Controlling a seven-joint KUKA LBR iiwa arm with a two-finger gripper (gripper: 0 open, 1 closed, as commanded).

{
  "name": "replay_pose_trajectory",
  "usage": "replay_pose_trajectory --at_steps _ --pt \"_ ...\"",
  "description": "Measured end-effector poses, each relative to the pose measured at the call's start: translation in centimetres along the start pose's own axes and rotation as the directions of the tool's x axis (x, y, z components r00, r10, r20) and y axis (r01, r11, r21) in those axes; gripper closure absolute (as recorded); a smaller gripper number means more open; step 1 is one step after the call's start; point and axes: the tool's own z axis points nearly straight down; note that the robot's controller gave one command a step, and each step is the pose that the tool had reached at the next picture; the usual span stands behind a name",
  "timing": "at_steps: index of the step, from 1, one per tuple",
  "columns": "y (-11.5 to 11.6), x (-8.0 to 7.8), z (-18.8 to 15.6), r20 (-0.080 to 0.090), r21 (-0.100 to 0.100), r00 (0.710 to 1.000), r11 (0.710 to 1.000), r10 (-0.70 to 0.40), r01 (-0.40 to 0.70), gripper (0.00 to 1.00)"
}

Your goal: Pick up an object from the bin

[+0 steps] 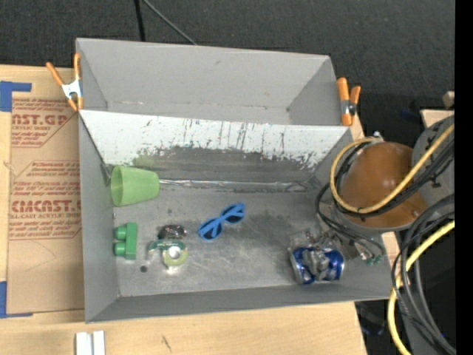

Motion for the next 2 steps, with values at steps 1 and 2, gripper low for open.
replay_pose_trajectory --at_steps 1,2 --pt "-1.1 -1.4 -10.7 -0.009 0.002 1.0 1.0 -0.004 0.004 1.0" --pt "0.1 -2.2 -17.1 -0.008 0.002 1.0 1.0 0.013 -0.013 1.0"
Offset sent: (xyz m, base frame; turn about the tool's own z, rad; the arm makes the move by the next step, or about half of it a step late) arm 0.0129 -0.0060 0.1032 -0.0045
